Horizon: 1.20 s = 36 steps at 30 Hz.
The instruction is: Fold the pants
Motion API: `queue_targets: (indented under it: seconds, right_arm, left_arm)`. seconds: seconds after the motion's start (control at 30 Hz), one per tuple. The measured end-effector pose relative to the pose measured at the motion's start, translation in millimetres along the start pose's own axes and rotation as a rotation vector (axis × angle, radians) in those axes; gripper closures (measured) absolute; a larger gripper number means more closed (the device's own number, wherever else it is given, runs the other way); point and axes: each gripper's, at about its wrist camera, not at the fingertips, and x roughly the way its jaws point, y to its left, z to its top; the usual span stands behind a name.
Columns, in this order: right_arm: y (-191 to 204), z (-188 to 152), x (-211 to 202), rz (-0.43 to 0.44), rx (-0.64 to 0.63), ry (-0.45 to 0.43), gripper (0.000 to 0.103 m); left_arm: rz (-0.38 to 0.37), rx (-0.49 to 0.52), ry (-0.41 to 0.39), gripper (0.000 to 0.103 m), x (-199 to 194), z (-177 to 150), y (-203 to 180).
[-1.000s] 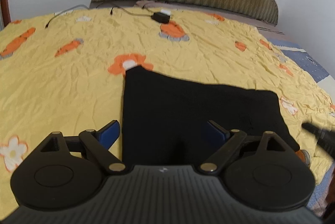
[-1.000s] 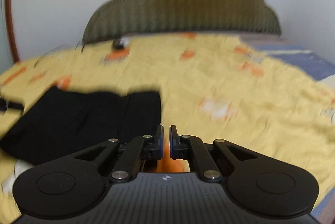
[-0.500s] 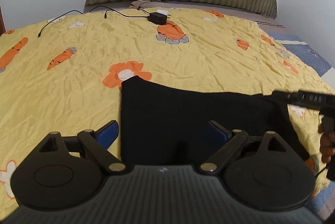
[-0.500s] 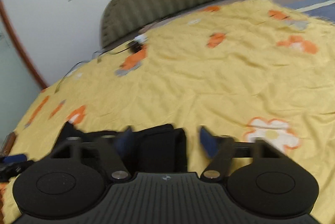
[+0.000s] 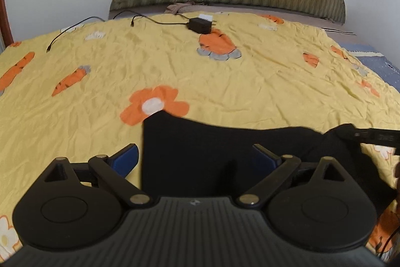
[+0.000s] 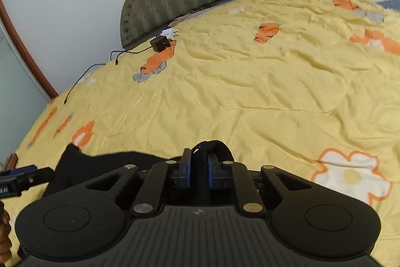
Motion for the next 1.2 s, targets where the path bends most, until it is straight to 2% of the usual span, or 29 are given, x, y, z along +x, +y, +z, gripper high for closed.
queue_targets:
  seconds: [0.03,0.07,0.13,0.17,0.2,0.27,0.3,0.33,0.37,0.4,0.43,0.47,0.5,0.57,0.63,0.7,0.8,0.9,1.03,1.1,1.2]
  right_arm:
    - [1.1,-0.2,-6.9,-0.017,-0.007,0.005,0.078]
    - [1.6,-0.1,-16.7,-0.049,-0.016,-0.005,0.076]
    - [9.3,0.8,-40.5,-0.203,-0.065,-0.092,0.076]
    - [15.7,1.9,-46.9,-0.245,-0.098,-0.125,0.076]
    - [22.9,2.9,-50.3,-0.233,-0.127,-0.142,0.076]
    - [35.9,2.8,-44.5,-0.104,-0.139,-0.118,0.076]
    - [41.3,0.0,-36.1,-0.029,-0.146,-0.084,0.075]
    - [45.6,-4.3,-24.7,-0.005,-0.165,-0.033,0.074]
    - [48.0,-10.4,-14.0,-0.039,-0.189,0.015,0.074]
    - [45.8,-16.5,-7.2,-0.093,-0.203,0.028,0.073]
    - [40.6,-20.7,-10.1,-0.12,-0.197,0.003,0.063]
    - [37.2,-22.2,-19.0,-0.146,-0.172,-0.02,0.058]
    - [37.5,-24.4,-32.7,-0.182,-0.161,-0.06,0.057]
    - [47.1,-34.3,-64.3,-0.231,-0.23,-0.144,0.056]
    - [59.2,-51.5,-83.7,-0.189,-0.302,-0.154,0.057]
    - [69.8,-73.3,-90.7,-0.132,-0.38,-0.122,0.057]
    - [77.4,-106.5,-84.3,-0.207,-0.478,-0.034,0.056]
    - [71.8,-109.1,-97.8,-0.194,-0.397,-0.066,0.055]
    - [89.5,-97.6,-118.5,-0.201,-0.423,-0.203,0.055]
    - [88.4,-96.4,-109.4,-0.177,-0.423,-0.169,0.055]
    - [75.8,-101.0,-78.6,-0.183,-0.415,-0.016,0.05]
  left_arm:
    - [0.001,-0.005,-0.003,0.008,-1.3,-0.5,4.3]
    - [-0.005,-0.01,-0.008,0.008,-2.9,0.5,8.6]
    - [-0.029,-0.019,-0.014,0.008,-2.3,7.3,14.1]
    - [-0.041,-0.023,-0.017,0.008,-1.1,12.0,14.7]
    - [-0.057,-0.022,-0.016,0.007,2.1,16.8,13.8]
    - [-0.09,0.0,0.016,0.006,15.4,22.5,8.7]
    - [-0.077,0.008,0.033,0.007,24.1,22.3,6.0]
    - [-0.045,0.009,0.051,0.01,33.7,20.4,5.0]
    - [-0.014,0.011,0.076,0.013,43.2,17.9,5.3]
    - [0.006,0.012,0.106,0.016,51.3,15.4,7.6]
    - [0.012,0.004,0.126,0.016,54.9,13.2,11.7]
    - [0.007,-0.018,0.118,0.017,50.8,11.7,18.1]
    - [0.004,-0.038,0.098,0.018,43.3,10.7,23.6]
    - [0.0,-0.055,0.074,0.017,26.0,7.9,33.6]
    - [-0.03,-0.063,0.059,0.017,5.8,0.5,36.6]
    - [-0.06,-0.033,0.045,0.016,-14.5,-13.7,30.1]
    - [-0.067,0.056,0.049,0.016,-33.6,-42.1,16.3]
    - [0.003,0.123,0.073,0.017,-36.4,-68.1,16.4]
    - [0.002,0.072,0.05,0.018,-50.5,-68.6,32.3]
    - [-0.001,0.058,0.04,0.018,-53.3,-63.0,36.2]
    - [-0.027,0.028,0.017,0.017,-51.8,-47.0,39.9]
